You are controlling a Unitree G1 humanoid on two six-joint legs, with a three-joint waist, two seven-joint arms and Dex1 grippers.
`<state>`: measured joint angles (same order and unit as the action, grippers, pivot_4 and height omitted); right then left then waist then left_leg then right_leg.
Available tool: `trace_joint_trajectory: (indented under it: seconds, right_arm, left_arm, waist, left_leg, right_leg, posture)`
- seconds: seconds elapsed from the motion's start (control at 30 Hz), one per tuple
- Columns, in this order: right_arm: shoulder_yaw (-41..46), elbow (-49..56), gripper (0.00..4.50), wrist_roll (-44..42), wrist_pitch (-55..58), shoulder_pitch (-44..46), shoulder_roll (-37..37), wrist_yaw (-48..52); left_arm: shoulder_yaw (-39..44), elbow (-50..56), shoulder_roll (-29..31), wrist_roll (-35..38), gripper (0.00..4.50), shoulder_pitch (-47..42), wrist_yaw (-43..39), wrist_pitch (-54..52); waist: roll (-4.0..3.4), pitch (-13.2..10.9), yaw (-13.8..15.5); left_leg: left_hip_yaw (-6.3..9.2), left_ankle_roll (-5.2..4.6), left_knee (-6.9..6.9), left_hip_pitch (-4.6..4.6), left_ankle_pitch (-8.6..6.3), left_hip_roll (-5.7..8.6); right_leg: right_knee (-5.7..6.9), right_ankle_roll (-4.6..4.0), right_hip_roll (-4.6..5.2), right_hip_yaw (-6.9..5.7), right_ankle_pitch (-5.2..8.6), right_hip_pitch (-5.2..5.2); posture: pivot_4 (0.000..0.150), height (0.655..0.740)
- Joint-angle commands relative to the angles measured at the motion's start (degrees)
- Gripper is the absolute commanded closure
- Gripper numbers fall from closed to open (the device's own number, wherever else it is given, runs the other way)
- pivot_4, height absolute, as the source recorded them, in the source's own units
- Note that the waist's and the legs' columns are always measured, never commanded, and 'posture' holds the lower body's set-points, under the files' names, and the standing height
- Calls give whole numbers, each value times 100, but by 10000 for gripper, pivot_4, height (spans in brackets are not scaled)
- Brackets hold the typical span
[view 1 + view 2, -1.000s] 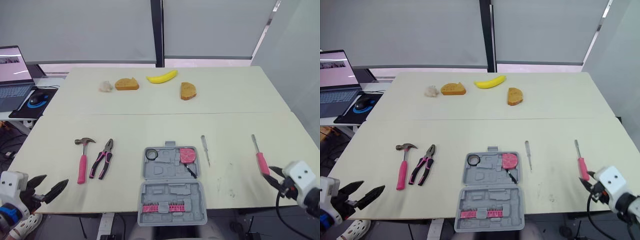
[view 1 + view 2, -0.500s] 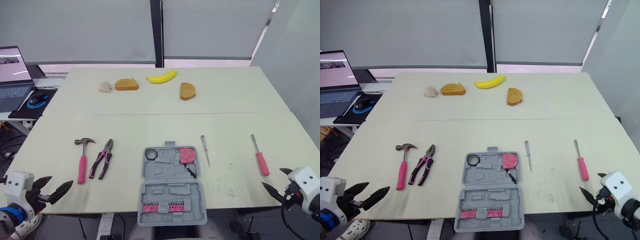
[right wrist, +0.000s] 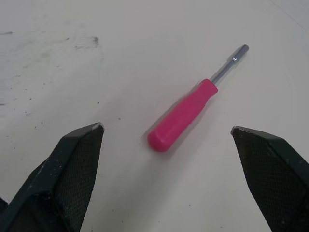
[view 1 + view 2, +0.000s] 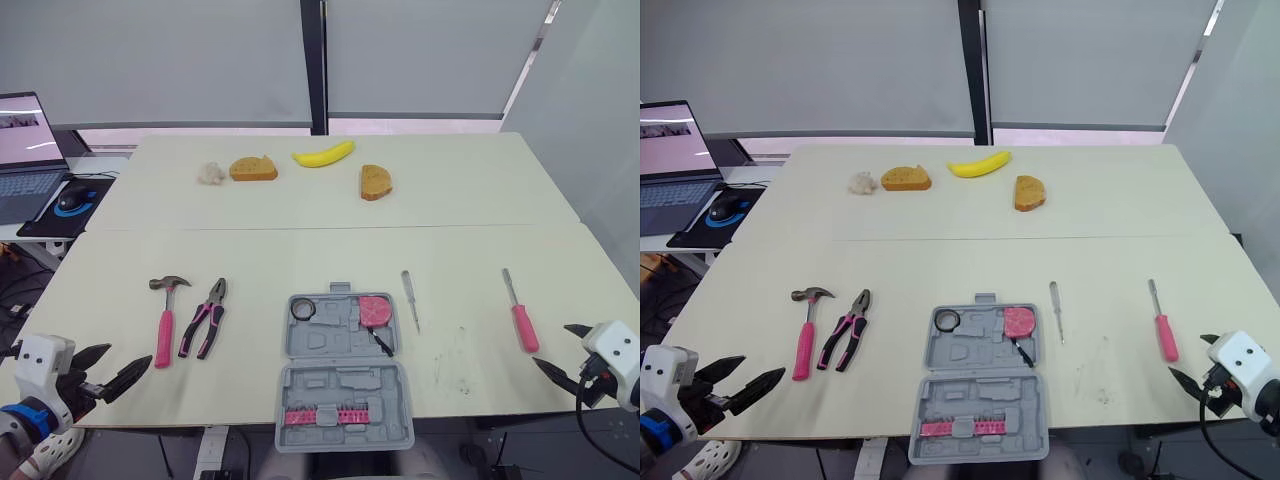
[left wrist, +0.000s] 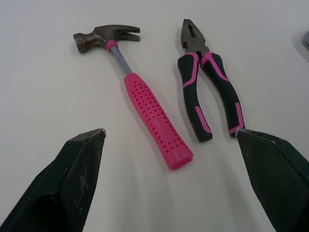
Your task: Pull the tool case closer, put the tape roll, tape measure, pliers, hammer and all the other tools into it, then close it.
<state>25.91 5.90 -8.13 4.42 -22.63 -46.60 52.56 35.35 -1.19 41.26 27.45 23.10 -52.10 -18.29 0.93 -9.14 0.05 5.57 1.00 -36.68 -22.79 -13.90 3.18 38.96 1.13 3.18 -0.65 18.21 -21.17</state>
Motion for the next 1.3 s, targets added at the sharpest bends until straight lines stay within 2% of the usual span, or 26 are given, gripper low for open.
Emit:
trace_joint_trajectory:
  seconds: [0.03, 0.17, 0.33, 0.47, 0.6, 0.8, 1.03, 1.17, 1.3]
  right_arm:
    - [-165, 358, 95, -160, -364, 178, -254, 370]
    - [-729, 1032, 95, -369, -283, 689, -490, 765]
    - [-1908, 1920, 95, -1064, 852, 2287, -680, 1233]
    - [-2671, 2011, 95, -1328, 1620, 3612, -445, 1249]
    - [-3249, 1937, 95, -1277, 1895, 4416, -189, 1318]
    - [-3608, 2094, 95, -1265, 2168, 4645, 51, 1181]
    - [-3622, 2221, 95, -1268, 2332, 4584, 61, 1028]
    - [-3596, 2309, 95, -1263, 2375, 4490, -9, 1014]
    - [-3585, 2389, 95, -1285, 2433, 4443, -33, 983]
  left_arm:
    - [205, 222, 67, 73, 0, 102, -20, 21]
    - [298, 509, -38, 156, 0, 360, 53, -66]
    - [303, 946, -206, 251, 0, 636, 183, -245]
    - [346, 1241, -363, 380, 0, 709, 362, -469]
    - [288, 1549, -531, 560, 0, 607, 651, -776]
    - [-275, 1770, -715, 487, 0, -176, 1375, -1289]
    - [-1185, 1391, -702, -26, 0, -1277, 2038, -1720]
    - [-1639, 882, -815, -481, 0, -2058, 2683, -2032]
    - [-1937, 669, -902, -661, 0, -2352, 2861, -2191]
  waist:
    - [0, -1, -4]
    - [-3, -3, -33]
    - [0, -11, -41]
    - [20, -19, 15]
    - [22, -21, 88]
    - [21, -21, 135]
    - [23, -21, 90]
    - [22, -21, 79]
    - [22, -21, 33]
  left_leg:
    - [1, 0, 0, 0, 0, 0]
    - [-2, 0, 0, 2, 0, -7]
    - [-3, 0, -1, 1, 0, -8]
    - [6, 0, -3, -3, 0, -6]
    - [12, 0, -3, -14, -3, 6]
    - [15, 0, -4, -13, -5, 7]
    - [12, 1, -8, -11, -4, 8]
    - [17, 1, -9, -11, -4, 6]
    - [12, 1, -13, -10, -4, 11]
  right_leg:
    - [0, 0, 0, -1, 0, 0]
    - [1, 1, -4, -1, 0, -1]
    - [1, 2, -3, 0, -2, -3]
    - [-2, 2, -3, -7, -2, -4]
    - [-11, 5, 3, -5, -5, -15]
    - [-7, 7, 3, -6, -7, -10]
    - [0, 13, -2, -3, -11, -10]
    - [6, 13, -5, -7, -12, -11]
    - [6, 16, -3, -1, -13, -9]
  posture:
    - [1500, 7400]
    - [1500, 7400]
    - [1500, 7400]
    - [1500, 7400]
    - [1500, 7400]
    - [1500, 7400]
    - [1500, 7400]
    - [1500, 7400]
    - [1500, 7400]
